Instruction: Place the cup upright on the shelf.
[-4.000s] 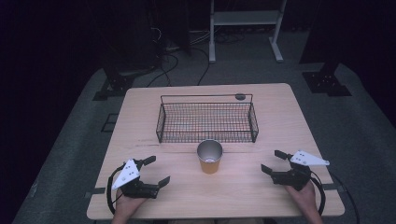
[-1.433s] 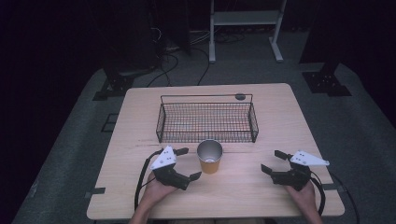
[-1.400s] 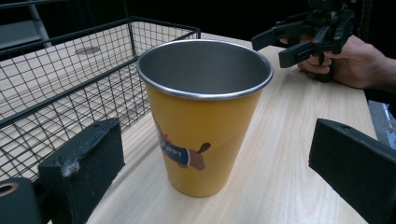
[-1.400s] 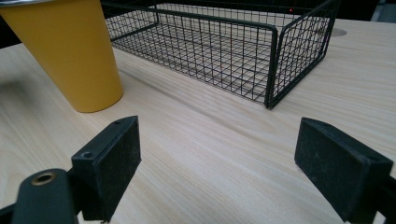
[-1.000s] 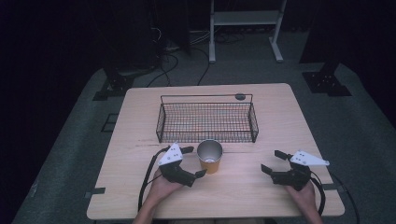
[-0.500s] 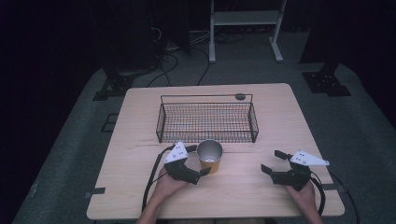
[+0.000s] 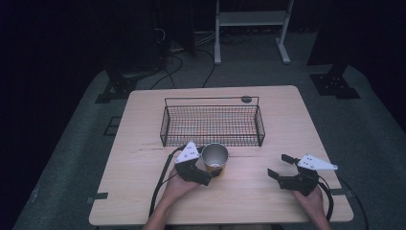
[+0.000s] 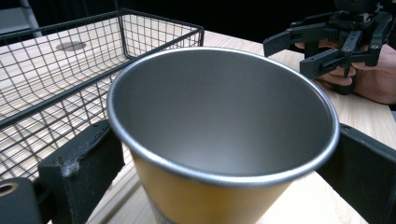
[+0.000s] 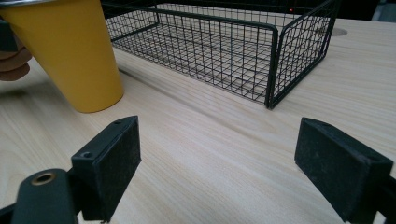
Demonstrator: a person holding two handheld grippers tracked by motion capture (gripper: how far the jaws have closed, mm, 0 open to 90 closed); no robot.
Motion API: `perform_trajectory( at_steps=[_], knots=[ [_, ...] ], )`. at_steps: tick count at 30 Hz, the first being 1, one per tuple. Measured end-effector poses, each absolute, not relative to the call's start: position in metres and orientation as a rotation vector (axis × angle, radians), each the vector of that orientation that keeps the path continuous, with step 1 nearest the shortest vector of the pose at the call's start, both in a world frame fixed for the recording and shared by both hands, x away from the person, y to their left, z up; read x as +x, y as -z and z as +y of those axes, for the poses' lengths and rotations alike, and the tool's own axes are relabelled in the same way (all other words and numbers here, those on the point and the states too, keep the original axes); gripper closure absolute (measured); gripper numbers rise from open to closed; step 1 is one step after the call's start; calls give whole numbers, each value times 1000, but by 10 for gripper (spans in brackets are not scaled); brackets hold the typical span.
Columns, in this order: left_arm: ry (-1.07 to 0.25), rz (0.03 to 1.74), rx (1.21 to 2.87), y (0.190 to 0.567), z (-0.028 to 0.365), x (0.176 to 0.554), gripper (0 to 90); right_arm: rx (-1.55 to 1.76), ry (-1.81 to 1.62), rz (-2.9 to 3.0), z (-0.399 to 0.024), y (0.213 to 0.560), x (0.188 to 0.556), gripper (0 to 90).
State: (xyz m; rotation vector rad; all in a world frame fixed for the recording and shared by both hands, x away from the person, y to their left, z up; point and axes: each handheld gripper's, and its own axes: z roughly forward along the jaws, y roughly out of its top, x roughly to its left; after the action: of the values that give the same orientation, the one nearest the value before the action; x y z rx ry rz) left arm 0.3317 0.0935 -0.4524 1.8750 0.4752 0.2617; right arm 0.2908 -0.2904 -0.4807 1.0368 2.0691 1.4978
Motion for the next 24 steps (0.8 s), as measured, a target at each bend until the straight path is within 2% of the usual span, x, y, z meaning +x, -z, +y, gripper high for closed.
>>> perform_trajectory(
  at_steps=[12,18,20,24],
  knots=[
    [-269,478,1868,455,81,336,25,1037,-1499,2070,-290,481,291,134],
    [-272,470,1865,455,79,336,77,1037,-1499,2070,-290,481,291,134],
    [-270,464,1861,455,79,336,119,1036,-1499,2071,-290,481,291,134],
    [-275,468,1862,455,78,336,122,1036,-1499,2070,-290,481,291,134]
  ],
)
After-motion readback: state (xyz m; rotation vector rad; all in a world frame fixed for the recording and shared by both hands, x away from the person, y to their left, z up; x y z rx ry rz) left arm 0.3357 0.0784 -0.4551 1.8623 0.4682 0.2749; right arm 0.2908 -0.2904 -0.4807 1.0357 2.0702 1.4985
